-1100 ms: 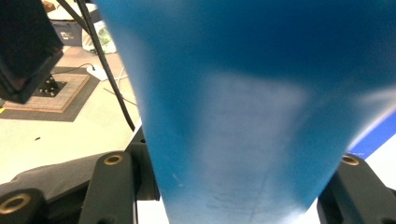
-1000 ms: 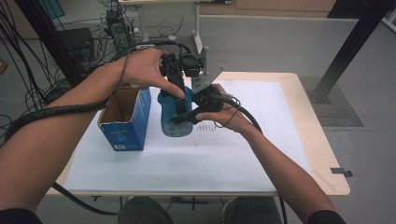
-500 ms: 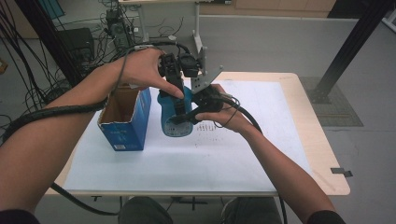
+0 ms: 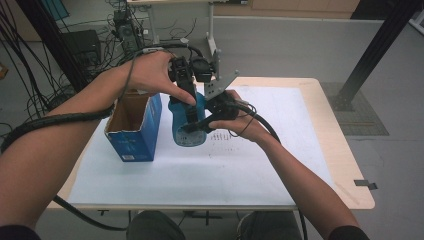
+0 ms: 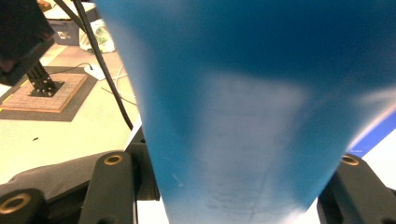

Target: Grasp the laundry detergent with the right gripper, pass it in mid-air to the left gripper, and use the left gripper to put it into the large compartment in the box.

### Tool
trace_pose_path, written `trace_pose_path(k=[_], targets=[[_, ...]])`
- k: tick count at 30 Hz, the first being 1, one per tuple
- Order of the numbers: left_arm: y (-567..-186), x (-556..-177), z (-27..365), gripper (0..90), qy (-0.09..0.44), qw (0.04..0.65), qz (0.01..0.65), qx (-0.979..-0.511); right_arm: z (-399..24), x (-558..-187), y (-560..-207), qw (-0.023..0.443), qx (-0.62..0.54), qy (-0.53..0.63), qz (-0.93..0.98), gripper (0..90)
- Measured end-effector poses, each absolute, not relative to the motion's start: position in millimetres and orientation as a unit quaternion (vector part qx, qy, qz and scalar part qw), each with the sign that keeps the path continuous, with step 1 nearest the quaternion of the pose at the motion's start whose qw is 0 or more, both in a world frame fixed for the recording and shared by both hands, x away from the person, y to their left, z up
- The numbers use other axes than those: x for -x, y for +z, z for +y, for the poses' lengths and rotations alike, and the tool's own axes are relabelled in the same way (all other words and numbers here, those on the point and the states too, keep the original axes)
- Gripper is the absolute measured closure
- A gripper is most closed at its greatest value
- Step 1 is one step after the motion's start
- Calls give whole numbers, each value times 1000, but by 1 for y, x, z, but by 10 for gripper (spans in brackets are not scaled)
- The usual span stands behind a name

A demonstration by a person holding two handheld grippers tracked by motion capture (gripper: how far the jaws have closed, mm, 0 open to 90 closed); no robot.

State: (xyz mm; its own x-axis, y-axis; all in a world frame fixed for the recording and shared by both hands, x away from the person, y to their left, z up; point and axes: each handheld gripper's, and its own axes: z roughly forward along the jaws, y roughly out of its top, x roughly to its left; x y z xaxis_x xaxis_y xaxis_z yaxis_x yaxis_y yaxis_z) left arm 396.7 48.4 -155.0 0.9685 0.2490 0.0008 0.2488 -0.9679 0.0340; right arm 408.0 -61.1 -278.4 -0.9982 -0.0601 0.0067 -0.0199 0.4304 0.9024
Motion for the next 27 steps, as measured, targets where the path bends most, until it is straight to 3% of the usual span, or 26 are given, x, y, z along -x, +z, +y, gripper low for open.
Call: trace_pose_path(k=[27], targets=[[-153, -396, 48, 64, 5, 14, 123, -992, -62, -407, -275, 15, -24, -535, -844, 437]])
